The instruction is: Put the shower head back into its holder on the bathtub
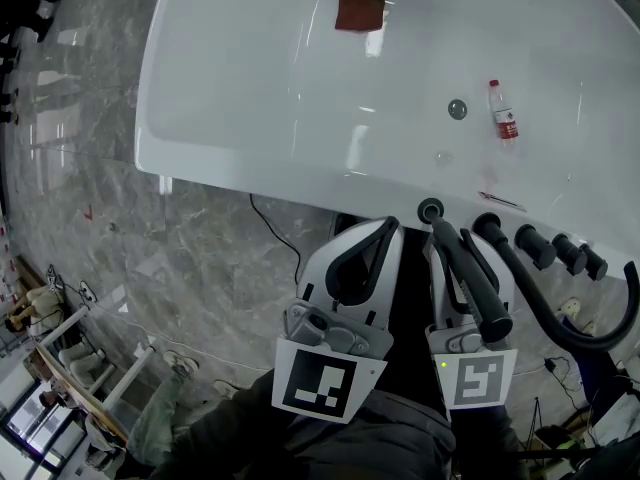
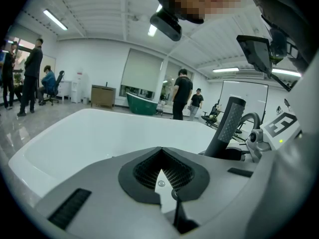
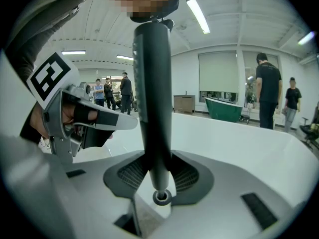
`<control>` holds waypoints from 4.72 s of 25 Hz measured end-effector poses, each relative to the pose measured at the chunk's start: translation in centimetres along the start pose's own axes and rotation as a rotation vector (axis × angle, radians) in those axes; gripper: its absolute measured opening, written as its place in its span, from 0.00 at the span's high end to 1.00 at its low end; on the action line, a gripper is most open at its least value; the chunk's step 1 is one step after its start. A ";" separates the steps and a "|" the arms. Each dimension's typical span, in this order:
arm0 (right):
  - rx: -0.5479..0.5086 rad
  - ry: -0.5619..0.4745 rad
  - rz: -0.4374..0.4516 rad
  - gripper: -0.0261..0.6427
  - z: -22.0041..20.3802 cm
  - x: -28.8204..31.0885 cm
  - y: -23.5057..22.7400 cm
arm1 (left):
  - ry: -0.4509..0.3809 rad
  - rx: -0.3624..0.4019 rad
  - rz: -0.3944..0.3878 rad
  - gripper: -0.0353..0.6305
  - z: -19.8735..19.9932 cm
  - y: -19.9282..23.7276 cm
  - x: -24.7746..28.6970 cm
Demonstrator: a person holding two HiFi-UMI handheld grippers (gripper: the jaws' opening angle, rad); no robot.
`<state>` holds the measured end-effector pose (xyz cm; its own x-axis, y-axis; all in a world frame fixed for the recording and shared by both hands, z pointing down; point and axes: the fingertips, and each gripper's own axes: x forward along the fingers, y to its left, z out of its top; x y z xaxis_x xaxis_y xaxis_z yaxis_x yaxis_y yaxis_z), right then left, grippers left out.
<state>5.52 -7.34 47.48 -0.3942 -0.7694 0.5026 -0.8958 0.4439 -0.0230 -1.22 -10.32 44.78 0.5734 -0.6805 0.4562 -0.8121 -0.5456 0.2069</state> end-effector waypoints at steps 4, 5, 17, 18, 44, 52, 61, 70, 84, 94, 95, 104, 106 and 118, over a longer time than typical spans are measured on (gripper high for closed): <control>0.005 0.014 0.001 0.75 -0.4 0.3 0.1 | -0.001 0.004 -0.008 0.94 0.1 -0.1 0.1; 0.006 0.017 0.001 0.75 -0.6 0.4 0.0 | 0.000 0.004 -0.009 0.94 0.0 -0.1 0.1; 0.010 0.045 0.008 0.75 -1.7 1.4 -0.1 | 0.009 -0.007 -0.011 0.94 -0.2 0.4 0.8; 0.009 0.046 0.010 0.75 -1.8 1.5 -0.1 | 0.011 -0.008 -0.012 0.94 -0.4 0.3 0.8; 0.032 0.110 0.016 0.75 -5.2 3.7 -0.3 | 0.042 -0.040 0.006 0.94 -2.6 2.2 1.7; 0.021 0.098 0.018 0.75 -5.1 4.4 -0.3 | 0.048 -0.043 0.016 0.94 -2.8 3.0 1.2; -0.006 0.097 -0.009 0.75 -5.6 4.1 -0.2 | 0.046 -0.027 0.017 0.94 -2.7 3.0 0.3; 0.010 0.098 -0.008 0.75 -6.1 4.0 0.1 | 0.036 -0.016 0.024 0.94 -2.0 2.9 -1.0; 0.002 0.103 0.026 0.56 -5.9 4.0 1.6 | 0.018 0.013 0.022 0.94 -1.0 2.6 -3.6; -0.007 0.103 0.020 0.55 -5.6 3.4 1.6 | 0.010 0.025 0.018 0.94 -0.9 1.8 -4.6; -0.009 0.106 0.022 0.55 -5.7 3.4 1.6 | 0.009 0.027 0.017 0.94 -0.9 1.7 -4.6; -0.062 0.129 0.030 0.55 -6.1 3.7 2.9 | 0.070 -0.007 0.025 0.94 -2.1 2.6 -6.1; -0.064 0.163 0.039 0.55 -6.6 4.4 3.7 | 0.082 -0.030 0.050 0.94 -2.3 3.7 -6.5; -0.037 0.098 0.006 0.55 -5.2 2.7 1.8 | -0.052 0.035 0.024 0.94 0.7 1.1 -5.2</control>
<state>3.93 -6.21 53.29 -0.3757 -0.7191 0.5847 -0.8847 0.4662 0.0050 -4.95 -7.74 42.04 0.5592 -0.7178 0.4149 -0.8221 -0.5447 0.1658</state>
